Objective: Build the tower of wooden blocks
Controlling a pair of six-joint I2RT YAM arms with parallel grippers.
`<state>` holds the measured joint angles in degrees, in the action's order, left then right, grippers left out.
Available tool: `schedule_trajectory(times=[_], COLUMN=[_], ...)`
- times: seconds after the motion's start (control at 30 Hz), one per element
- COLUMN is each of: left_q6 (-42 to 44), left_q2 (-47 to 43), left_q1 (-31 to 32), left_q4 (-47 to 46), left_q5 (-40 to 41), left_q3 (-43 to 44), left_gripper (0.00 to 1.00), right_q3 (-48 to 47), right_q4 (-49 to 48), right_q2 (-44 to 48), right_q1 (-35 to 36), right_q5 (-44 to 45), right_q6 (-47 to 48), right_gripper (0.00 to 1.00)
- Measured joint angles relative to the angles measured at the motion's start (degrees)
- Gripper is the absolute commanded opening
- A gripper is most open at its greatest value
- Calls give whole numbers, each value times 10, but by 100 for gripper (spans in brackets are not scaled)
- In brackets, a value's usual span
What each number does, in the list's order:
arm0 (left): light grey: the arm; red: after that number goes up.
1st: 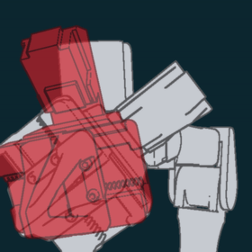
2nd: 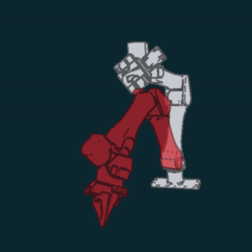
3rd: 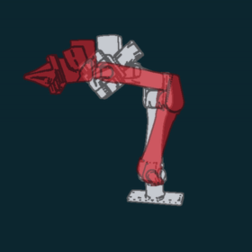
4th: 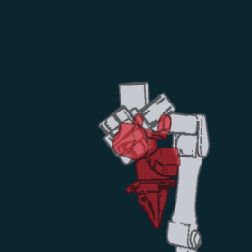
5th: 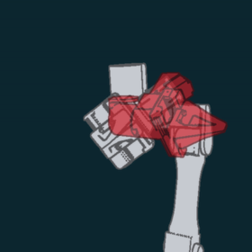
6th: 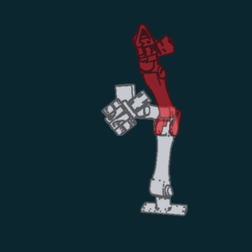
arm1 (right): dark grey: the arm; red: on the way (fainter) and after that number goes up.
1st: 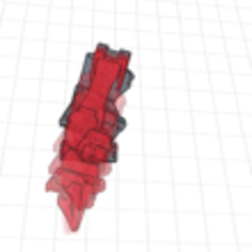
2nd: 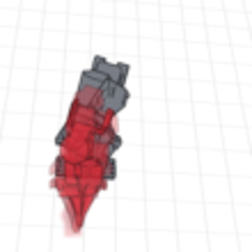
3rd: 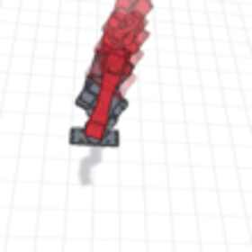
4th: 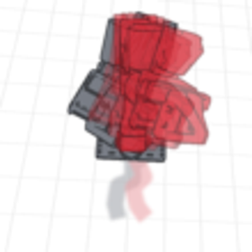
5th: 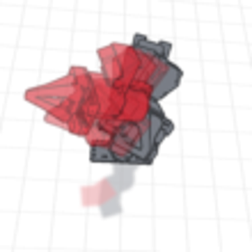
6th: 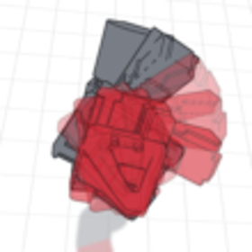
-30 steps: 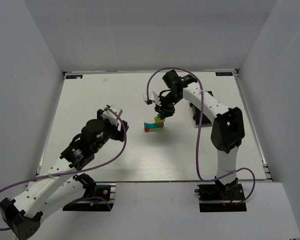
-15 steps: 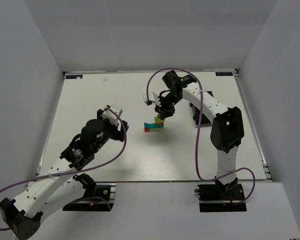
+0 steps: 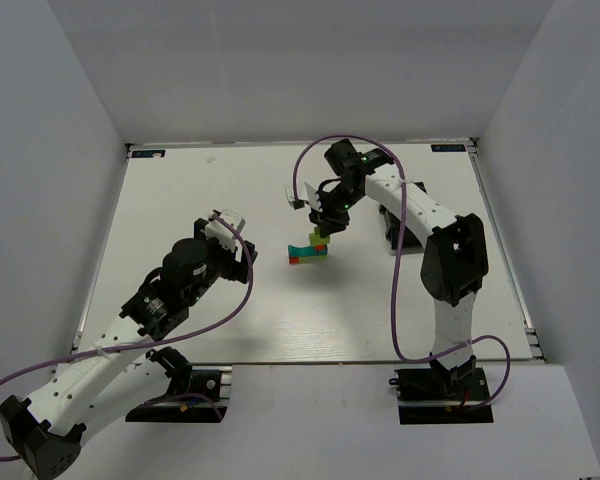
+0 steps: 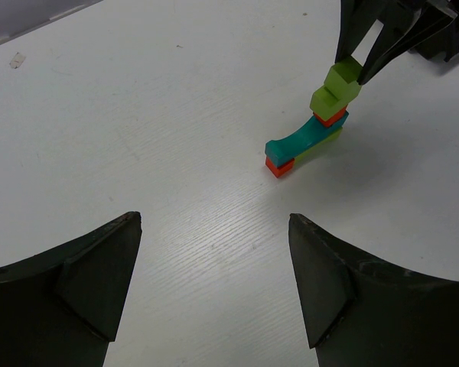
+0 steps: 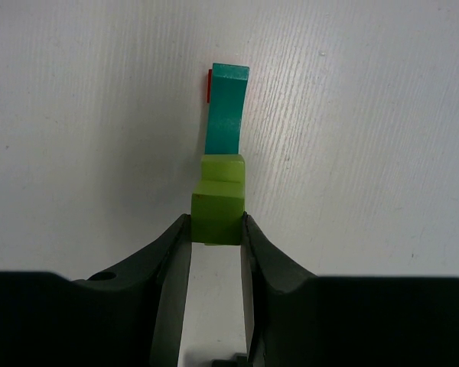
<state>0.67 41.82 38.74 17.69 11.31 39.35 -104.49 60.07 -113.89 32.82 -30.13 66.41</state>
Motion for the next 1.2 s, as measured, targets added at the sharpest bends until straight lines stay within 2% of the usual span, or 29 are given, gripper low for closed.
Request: schedule_trajectory(times=[0.7,0.8,0.93,1.07,1.2], left_q6=[0,0,0,0,0], left_q2=[0,0,0,0,0], left_q1=[0,0,0,0,0], left_q4=[0,0,0,0,0], left_q5=[-2,-2,-2,-2,-2], left_q3=[0,0,0,0,0], left_gripper=[88,88,88,88,88], right_q3=[-4,-4,-4,-4,-4], right_q4=[0,0,0,0,0], right_q2=[-9,-9,-9,-9,-9], right_q1=[0,0,0,0,0], right_q5=[0,0,0,0,0], right_q6=[1,1,1,1,2], right_gripper=[10,14,24,39,45])
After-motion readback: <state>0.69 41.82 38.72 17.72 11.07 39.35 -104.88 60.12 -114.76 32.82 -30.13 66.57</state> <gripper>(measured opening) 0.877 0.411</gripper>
